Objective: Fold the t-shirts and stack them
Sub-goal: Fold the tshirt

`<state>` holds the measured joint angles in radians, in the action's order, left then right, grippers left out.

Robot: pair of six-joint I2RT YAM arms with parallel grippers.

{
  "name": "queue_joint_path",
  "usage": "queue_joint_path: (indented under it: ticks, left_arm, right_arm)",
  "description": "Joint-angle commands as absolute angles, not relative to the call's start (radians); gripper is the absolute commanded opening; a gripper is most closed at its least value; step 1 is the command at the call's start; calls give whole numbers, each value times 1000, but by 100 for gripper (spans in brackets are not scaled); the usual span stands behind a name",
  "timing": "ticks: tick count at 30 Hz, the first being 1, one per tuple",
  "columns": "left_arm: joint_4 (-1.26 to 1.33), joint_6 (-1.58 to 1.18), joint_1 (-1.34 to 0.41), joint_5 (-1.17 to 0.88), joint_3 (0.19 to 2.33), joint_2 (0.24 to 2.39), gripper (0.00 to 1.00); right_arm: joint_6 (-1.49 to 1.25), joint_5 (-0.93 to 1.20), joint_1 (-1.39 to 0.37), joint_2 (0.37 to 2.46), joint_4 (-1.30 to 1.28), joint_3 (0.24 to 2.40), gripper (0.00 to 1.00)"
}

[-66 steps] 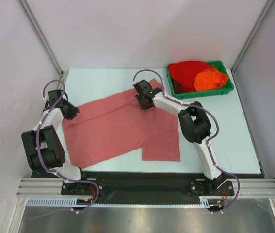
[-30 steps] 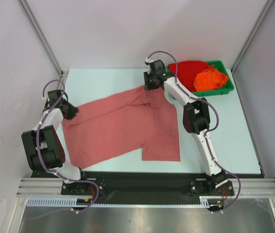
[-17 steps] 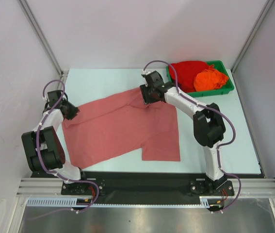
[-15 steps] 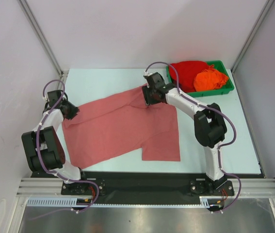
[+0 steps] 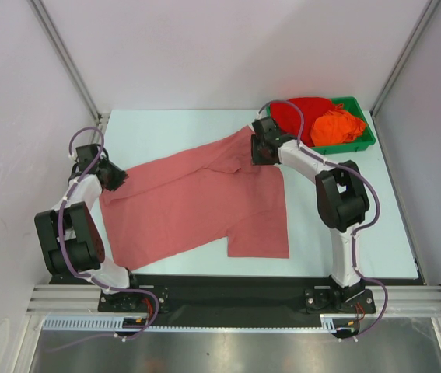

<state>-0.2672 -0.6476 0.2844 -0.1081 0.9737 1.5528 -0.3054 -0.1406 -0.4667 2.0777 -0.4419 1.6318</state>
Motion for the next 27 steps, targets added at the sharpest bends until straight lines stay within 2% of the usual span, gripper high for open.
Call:
queue_joint_path:
  ticks: [1,15,21,22,25,27]
  left_arm:
    - [-245,-647,287,-113,977,1535,32]
    - [-247,-643,287,-104,976,1526,33]
    - [-247,-643,287,-106,974,1523,33]
    - [-248,-641,288,-103,974,1522,33]
    - [-249,-641,287,-100,974,1519,33]
    - [-248,-641,287,-98,974,1520,33]
  right_arm:
    - [-367,-118,-451,2105,-419,1631,38]
    - [-436,-14,-440,2134,-374,1595,35]
    - [-436,-14,-442,2128,-367,1592,16]
    - [-434,-17,-442,2125,-370,1597,8]
    - [-410,-17,-446,2102,-365,1612,0]
    - [-396,-31,-448,2091,-380,1641,0]
